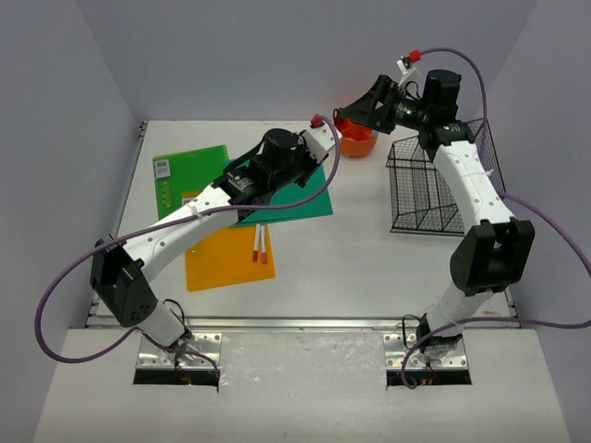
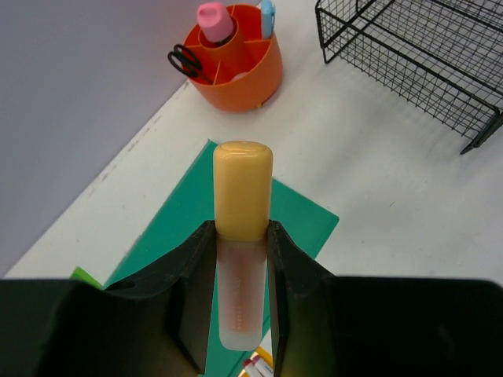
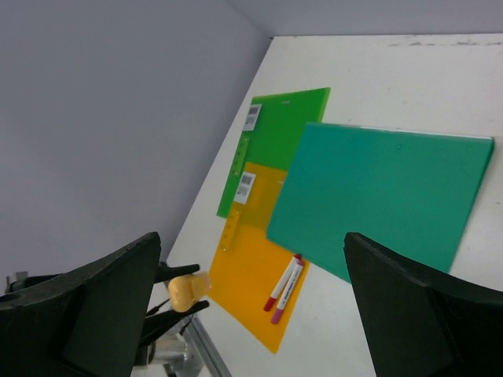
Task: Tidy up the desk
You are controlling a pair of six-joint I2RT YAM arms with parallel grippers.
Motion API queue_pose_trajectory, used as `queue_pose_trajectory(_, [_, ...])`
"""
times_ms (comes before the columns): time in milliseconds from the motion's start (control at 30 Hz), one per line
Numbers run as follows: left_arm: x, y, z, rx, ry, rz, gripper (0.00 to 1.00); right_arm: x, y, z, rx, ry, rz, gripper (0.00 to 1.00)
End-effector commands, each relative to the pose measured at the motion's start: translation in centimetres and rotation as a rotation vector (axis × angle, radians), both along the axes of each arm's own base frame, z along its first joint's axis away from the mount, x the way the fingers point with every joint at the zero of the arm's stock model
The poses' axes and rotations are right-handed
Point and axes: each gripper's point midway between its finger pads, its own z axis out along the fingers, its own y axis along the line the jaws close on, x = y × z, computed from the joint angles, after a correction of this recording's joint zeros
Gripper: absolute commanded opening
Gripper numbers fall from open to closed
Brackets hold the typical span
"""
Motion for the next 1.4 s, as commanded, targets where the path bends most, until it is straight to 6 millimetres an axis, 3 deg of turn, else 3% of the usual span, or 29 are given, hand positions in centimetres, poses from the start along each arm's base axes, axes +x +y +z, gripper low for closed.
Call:
queue_pose_trajectory(0, [1.0, 0.4, 1.1, -0.171, 0.038, 0.149, 0.00, -2.4, 4.2, 2.7, 0.029, -0.077, 0.161, 0.99])
queue_pose_trajectory(200, [1.1, -0.1, 1.4, -0.200, 0.037, 0.142, 0.00, -4.2, 5.9, 0.0, 0.013, -0.017, 0.230, 0.96])
queue_pose_trajectory(367, [1.2, -0.7, 1.7, -0.216, 0.035, 0.119, 0.00, -5.5, 6.6, -2.7, 0.000, 0.048, 0.265, 0.82])
queue_pose_trajectory(533, [1.4, -1.2, 1.8, -0.218, 0.037, 0.103, 0.00, -6.0, 7.0, -3.5, -0.005, 0.067, 0.281, 0.67])
queue_pose_trajectory(733, [1.6, -1.3, 1.7, -0.214, 0.038, 0.102, 0.00, -6.2, 7.4, -3.2, 0.010, 0.053, 0.298, 0.36])
queue_pose_trajectory(833, [1.6, -1.4, 1.5, -0.212, 0.041, 0.099, 0.00, -6.6, 7.6, -3.0, 0.026, 0.047, 0.312, 0.02])
queue_pose_trajectory(867, [1.6, -1.3, 1.3, -0.208, 0.044, 0.100, 0.07, -6.6, 7.6, -3.0, 0.027, 0.045, 0.313, 0.00])
queue_pose_trajectory(900, [1.6, -1.3, 1.2, -0.204, 0.049, 0.102, 0.22, -6.7, 7.6, -2.8, 0.026, 0.040, 0.313, 0.00])
queue_pose_trajectory(933, [1.6, -1.2, 1.1, -0.203, 0.052, 0.104, 0.49, -6.6, 7.4, -2.7, 0.016, 0.029, 0.312, 0.00])
queue_pose_trajectory(967, [1.5, -1.1, 1.0, -0.202, 0.057, 0.106, 0.66, -6.5, 7.3, -2.6, 0.003, 0.022, 0.307, 0.00])
queue_pose_trajectory(1033, [1.6, -0.4, 0.8, -0.204, 0.083, 0.120, 0.97, -5.2, 6.0, -2.8, -0.053, -0.002, 0.255, 0.00])
queue_pose_trajectory(1067, [1.7, 0.1, 0.8, -0.216, 0.112, 0.130, 0.99, -4.1, 4.9, -2.8, -0.087, -0.027, 0.211, 0.00])
queue_pose_trajectory(1167, [2.3, 2.3, 0.4, -0.245, 0.185, 0.172, 1.00, -1.0, 1.3, -3.6, -0.217, -0.060, 0.049, 0.00])
queue_pose_trajectory(1233, [3.2, 5.3, 0.5, -0.259, 0.206, 0.233, 1.00, 1.5, -2.6, -4.4, -0.353, -0.073, -0.113, 0.00])
queue_pose_trajectory(1367, [3.4, 9.2, -0.1, -0.226, 0.205, 0.304, 1.00, 4.9, -8.8, -4.3, -0.546, -0.112, -0.341, 0.00])
